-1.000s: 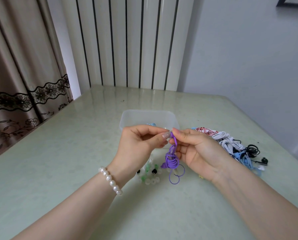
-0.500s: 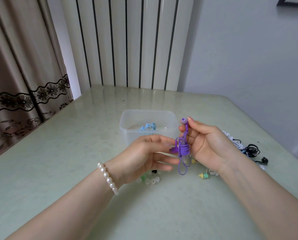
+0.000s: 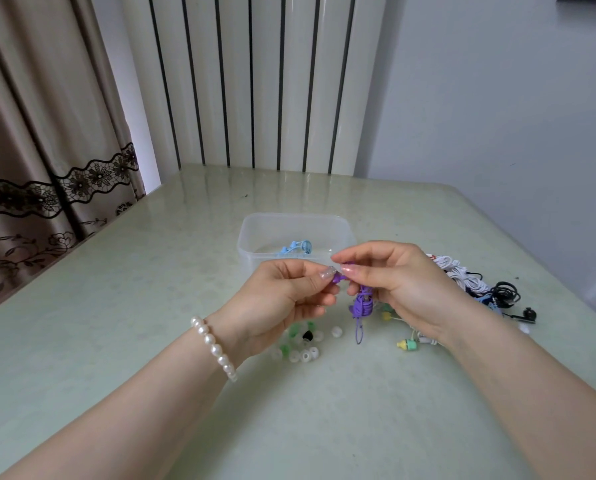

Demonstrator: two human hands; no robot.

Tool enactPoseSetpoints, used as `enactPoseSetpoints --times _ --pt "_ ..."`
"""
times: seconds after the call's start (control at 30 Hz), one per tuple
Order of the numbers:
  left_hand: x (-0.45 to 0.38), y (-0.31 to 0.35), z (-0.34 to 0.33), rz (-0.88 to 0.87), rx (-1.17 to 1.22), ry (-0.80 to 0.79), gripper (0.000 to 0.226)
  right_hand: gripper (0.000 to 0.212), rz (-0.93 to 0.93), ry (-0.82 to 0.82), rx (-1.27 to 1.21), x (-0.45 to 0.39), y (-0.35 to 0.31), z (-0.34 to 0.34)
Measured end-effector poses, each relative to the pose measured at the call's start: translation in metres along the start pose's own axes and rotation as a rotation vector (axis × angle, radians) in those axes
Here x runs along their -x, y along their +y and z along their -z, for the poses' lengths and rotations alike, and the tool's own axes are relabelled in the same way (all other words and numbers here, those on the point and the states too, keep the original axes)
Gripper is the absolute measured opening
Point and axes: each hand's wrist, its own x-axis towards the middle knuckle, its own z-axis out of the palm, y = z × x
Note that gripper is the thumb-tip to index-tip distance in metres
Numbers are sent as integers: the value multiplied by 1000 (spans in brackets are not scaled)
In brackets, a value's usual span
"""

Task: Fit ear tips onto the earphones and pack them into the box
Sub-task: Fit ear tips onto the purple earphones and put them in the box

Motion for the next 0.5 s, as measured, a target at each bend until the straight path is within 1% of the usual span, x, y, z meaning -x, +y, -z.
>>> enactPoseSetpoints --times 0.03,0.1,0.23,0.33,0.43,0.5 --pt "0 1 1 14 8 0 12 14 14 -17 18 1 0 -2" --pt "1 2 4 49 35 8 16 23 63 -11 53 3 1 -5" --pt "3 6 6 102 27 27 19 23 197 92 152 1 5 -13" --pt "2 9 9 92 -55 27 29 19 269 91 227 2 5 -17" --pt "3 13 12 56 -154 43 31 17 273 68 220 3 4 -19" --pt "2 15 17 -3 -320 80 30 14 253 79 239 2 4 -17"
